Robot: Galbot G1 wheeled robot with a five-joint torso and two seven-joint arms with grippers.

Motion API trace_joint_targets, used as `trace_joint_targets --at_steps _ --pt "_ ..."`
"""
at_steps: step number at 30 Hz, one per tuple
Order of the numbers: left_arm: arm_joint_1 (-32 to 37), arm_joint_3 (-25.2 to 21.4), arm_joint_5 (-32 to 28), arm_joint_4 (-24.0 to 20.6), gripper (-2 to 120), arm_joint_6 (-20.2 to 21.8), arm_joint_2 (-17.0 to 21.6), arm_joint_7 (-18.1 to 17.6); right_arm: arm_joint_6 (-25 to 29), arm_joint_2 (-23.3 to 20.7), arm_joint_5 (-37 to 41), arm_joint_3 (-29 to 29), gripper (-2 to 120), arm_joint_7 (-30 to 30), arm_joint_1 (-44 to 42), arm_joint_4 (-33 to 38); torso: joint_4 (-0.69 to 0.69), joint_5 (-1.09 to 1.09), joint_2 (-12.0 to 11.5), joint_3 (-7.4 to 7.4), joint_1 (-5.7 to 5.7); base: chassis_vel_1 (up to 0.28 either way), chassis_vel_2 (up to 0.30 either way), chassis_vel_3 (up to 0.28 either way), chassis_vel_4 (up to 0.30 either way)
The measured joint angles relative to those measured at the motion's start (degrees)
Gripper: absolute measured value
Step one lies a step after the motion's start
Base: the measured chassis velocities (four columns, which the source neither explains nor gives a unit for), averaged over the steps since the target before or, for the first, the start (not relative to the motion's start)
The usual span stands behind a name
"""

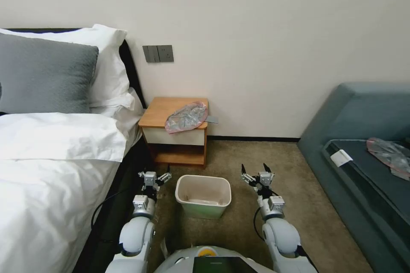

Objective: Pick up the garbage bag from the table and place it over the trash can.

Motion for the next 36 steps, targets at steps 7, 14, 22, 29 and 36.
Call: trace_joint_targets --at_steps 7,14,22,29,36 --pt "0.08 -2.90 -10.01 -4.64 99 2.29 4.12 -1.94 -0.85 -2.76 4.25 3.70 100 -0.99 -6.85 12.54 -0.01 -0.05 0.00 0.00 0.00 0.000 0.000 0.000 0.000" --pt "0.14 -5.40 -18.40 -8.57 99 4.17 7.62 -3.56 -2.28 -3.95 6.53 4.51 100 -1.95 -8.86 17.00 -0.01 -0.01 0.00 0.00 0.00 0.000 0.000 0.000 0.000" --pt "-0.09 -5.07 -27.42 -9.81 99 6.99 11.18 -4.42 -1.34 -5.20 7.78 3.53 100 -2.01 -7.26 13.45 -0.01 -0.13 0.00 0.01 0.00 0.000 0.000 0.000 0.000" --pt "-1.63 -0.52 -25.21 -6.20 99 6.55 11.59 -4.19 3.49 -14.17 2.51 1.13 100 -1.61 1.37 4.21 0.02 -0.02 0.00 0.00 0.00 0.000 0.000 0.000 0.000" --pt "-2.29 0.76 -22.81 -4.80 99 5.80 11.47 -4.34 5.24 -20.11 -5.89 -1.59 100 -1.66 10.05 -2.28 -0.02 -0.03 0.00 0.00 0.00 0.000 0.000 0.000 0.000"
